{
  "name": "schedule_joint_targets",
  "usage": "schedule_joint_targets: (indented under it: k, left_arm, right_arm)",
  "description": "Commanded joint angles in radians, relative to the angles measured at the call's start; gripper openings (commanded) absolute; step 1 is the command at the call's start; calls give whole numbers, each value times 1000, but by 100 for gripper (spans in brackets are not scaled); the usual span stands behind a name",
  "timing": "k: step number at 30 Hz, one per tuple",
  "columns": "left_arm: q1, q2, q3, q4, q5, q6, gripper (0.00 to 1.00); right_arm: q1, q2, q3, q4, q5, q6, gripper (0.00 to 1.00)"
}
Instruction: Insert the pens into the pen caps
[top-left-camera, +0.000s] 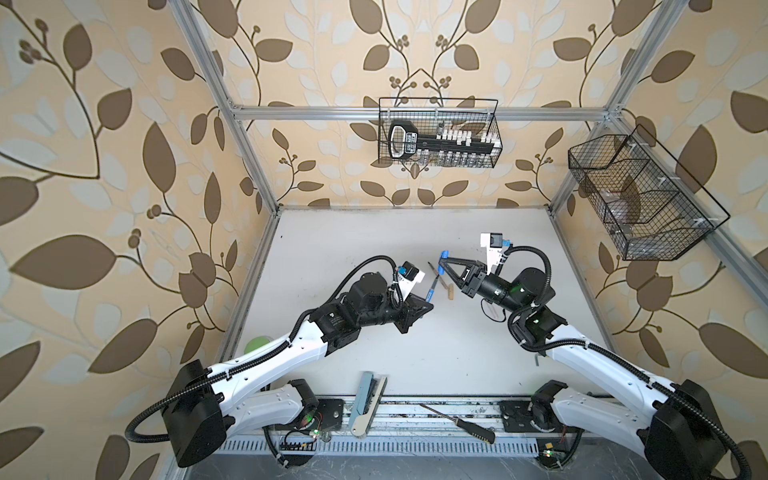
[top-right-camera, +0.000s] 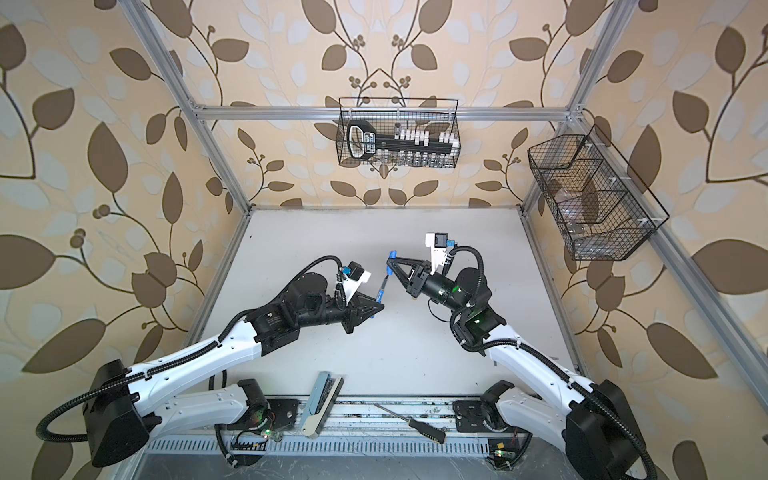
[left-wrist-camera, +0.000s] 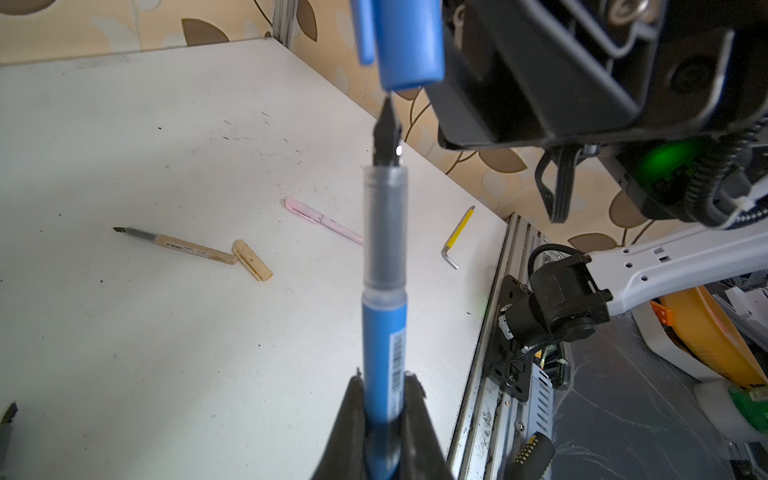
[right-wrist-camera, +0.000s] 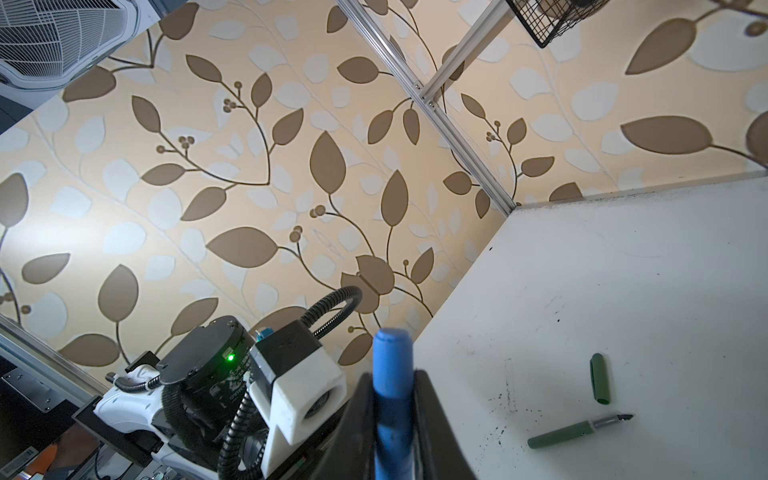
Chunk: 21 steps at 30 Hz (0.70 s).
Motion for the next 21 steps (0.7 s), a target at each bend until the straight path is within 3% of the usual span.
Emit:
schedule_joint_targets:
  k: [1, 21]
  left_arm:
    - [-8, -14, 34, 48, -7, 9, 9]
    - [-8, -36, 21, 112, -83, 12, 9]
  right_arm:
    - [10, -13, -21, 3, 9, -8, 18]
    - [41, -16, -67, 65, 18, 0, 18]
